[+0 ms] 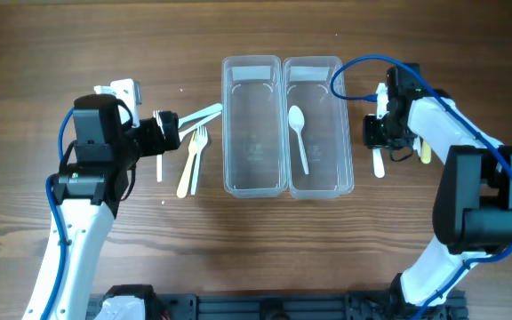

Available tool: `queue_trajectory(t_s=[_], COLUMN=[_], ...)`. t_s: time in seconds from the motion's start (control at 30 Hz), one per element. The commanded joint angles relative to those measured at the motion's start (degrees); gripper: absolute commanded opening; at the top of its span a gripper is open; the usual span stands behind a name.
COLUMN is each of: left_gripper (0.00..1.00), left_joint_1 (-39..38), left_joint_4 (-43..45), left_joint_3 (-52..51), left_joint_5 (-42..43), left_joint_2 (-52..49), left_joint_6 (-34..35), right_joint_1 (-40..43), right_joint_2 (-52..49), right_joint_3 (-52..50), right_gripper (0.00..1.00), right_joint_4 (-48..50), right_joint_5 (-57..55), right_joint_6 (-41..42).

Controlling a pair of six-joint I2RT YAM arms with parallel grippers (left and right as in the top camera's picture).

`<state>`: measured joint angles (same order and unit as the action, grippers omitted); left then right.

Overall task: Pack container
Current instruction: 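Carry the white spoons into the right container and release, then return the right gripper to the spoons and grasp white spoons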

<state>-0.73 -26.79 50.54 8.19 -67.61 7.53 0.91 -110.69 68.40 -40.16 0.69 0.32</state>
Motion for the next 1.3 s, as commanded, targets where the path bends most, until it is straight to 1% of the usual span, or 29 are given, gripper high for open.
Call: queue_trajectory(t_s=[0.0,0.23,0.33,0.43,0.5,0.6,0.63,0.7,0.87,1.0,1.03,1.13,1.2,1.27], left_gripper=[1.00,1.00,1.00,1.00,1.00,1.00,1.00,1.00,1.00,1.00,1.00,1.00,1.00,1.00], left_joint_1=[0.26,0.26,0.26,0.26,0.26,0.26,0.26,0.26,0.26,0.26,0.26,0.26,0.26,0.26], left_joint_4=[0.11,0.11,0.11,0.11,0.11,0.11,0.11,0.11,0.11,0.11,0.11,0.11,0.11,0.11], left_joint_3=[1.22,1.22,1.22,1.22,1.22,1.22,1.22,1.22,1.22,1.22,1.22,1.22,1.22,1.22], left_joint_5=[-0.33,-0.33,-0.33,-0.33,-0.33,-0.33,-0.33,-0.33,-0.33,-0.33,-0.33,-0.33,-0.33,-0.33], left_joint_2=[-0.13,-0.13,-0.13,-0.13,-0.13,-0.13,-0.13,-0.13,-0.13,-0.13,-0.13,-0.13,-0.13,-0.11], left_joint_6=[-1.33,-1.33,-1.33,-1.33,-1.33,-1.33,-1.33,-1.33,-1.33,-1.33,-1.33,-1.33,-1.33,-1.33], right_joint_1=[-0.09,-0.09,-0.09,-0.11,-0.63,-2.05,-3.13,-5.31,-13.42,-17.29,-17.70,-17.88,-17.75,-17.55], right_joint_2=[-0.87,-0.79,0.96,5.09,10.27,14.71,16.31,16.94,13.77,9.09,7.91,5.44,6.03,7.93], right_joint_3=[-0.66,-0.07,2.64,7.48,13.73,16.85,16.87,16.76,12.61,9.44,8.94,8.72,9.25,10.54], right_gripper=[0.19,0.05,0.04,0.04,0.04,0.04,0.04,0.04,0.04,0.05,0.06,0.14,0.23,0.36], right_joint_4=[-0.44,-0.72,-2.78,-6.91,-11.04,-11.47,-10.69,-10.36,-6.45,-1.75,-0.57,1.46,2.01,1.97], right_joint_5=[-2.01,-2.40,-2.38,-1.20,3.43,9.46,12.59,14.86,14.82,13.20,13.11,13.33,13.31,13.29], right_joint_6=[-0.11,3.06,3.15,3.37,3.30,3.39,4.28,6.19,9.25,13.20,13.38,12.76,9.35,6.80])
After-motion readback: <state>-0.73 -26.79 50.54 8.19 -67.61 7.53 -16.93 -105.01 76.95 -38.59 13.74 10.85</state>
